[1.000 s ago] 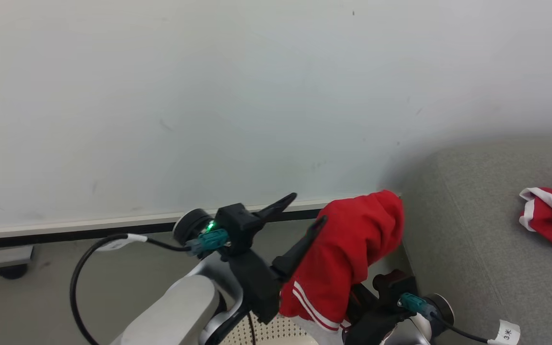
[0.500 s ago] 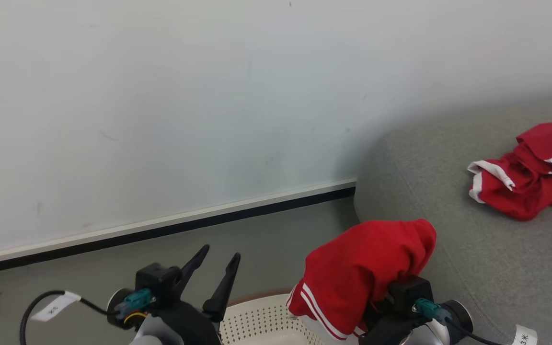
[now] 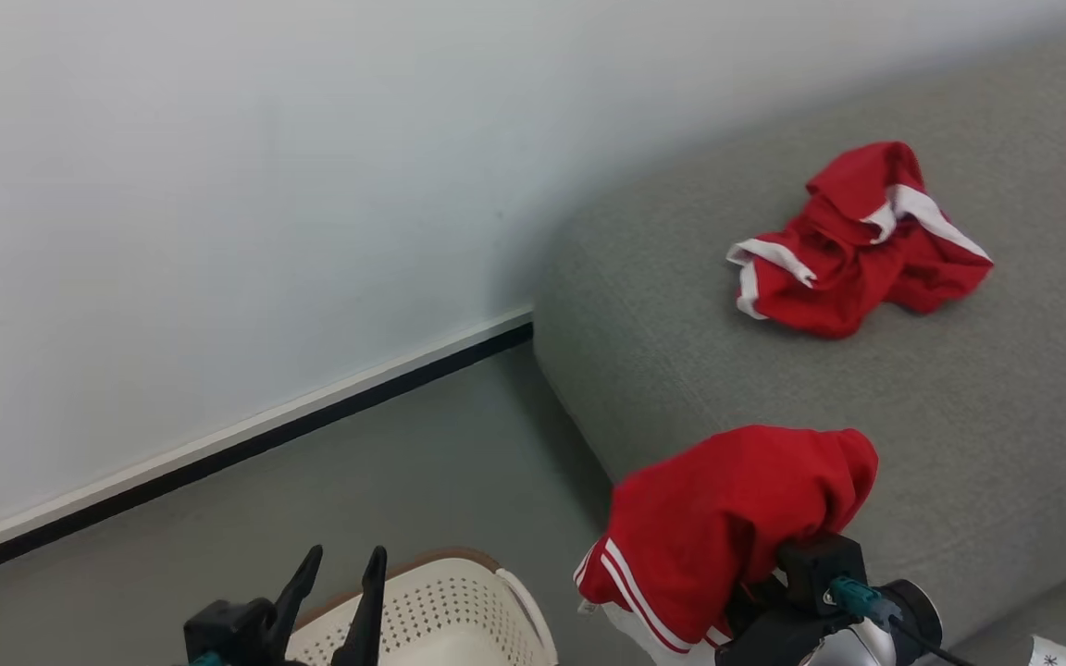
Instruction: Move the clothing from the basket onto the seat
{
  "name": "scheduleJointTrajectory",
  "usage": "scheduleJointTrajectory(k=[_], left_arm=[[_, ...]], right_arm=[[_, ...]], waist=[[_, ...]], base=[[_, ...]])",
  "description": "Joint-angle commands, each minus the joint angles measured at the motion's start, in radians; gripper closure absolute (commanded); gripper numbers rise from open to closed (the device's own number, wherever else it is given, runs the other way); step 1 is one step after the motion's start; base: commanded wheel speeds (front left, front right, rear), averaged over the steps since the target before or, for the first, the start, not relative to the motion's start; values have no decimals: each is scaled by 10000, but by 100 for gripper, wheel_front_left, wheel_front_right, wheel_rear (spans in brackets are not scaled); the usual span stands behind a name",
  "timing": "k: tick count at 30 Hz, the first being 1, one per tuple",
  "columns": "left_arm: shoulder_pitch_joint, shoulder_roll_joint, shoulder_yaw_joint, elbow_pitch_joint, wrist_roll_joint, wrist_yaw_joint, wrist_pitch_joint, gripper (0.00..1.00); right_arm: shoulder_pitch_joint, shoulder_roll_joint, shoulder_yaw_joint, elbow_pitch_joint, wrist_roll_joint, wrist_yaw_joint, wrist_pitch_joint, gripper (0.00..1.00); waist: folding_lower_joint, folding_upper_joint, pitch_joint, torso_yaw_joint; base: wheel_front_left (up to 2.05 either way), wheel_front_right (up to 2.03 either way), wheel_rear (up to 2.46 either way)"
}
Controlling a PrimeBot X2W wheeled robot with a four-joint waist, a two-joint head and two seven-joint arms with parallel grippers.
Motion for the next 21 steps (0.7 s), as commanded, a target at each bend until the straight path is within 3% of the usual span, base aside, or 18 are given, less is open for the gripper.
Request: scheduleJointTrajectory(k=[1,11,21], left_arm=[[280,129,76,-190,23,74,-66,0],[410,383,-44,-1139,675,-35,-79,0],[358,465,-364,-1229,916,-214,-72,0]], right_arm=[[76,55,-48,-92,-16,-3,-39,100],[526,355,-887,-313,-229,-3,-383,100],[68,230,-812,-218,-125,-3,-415,100]], waist=[[0,0,490,-1121],[0,0,951,-1529],[0,0,944,-1527]], base=[[0,0,0],[0,0,0],[0,0,0]])
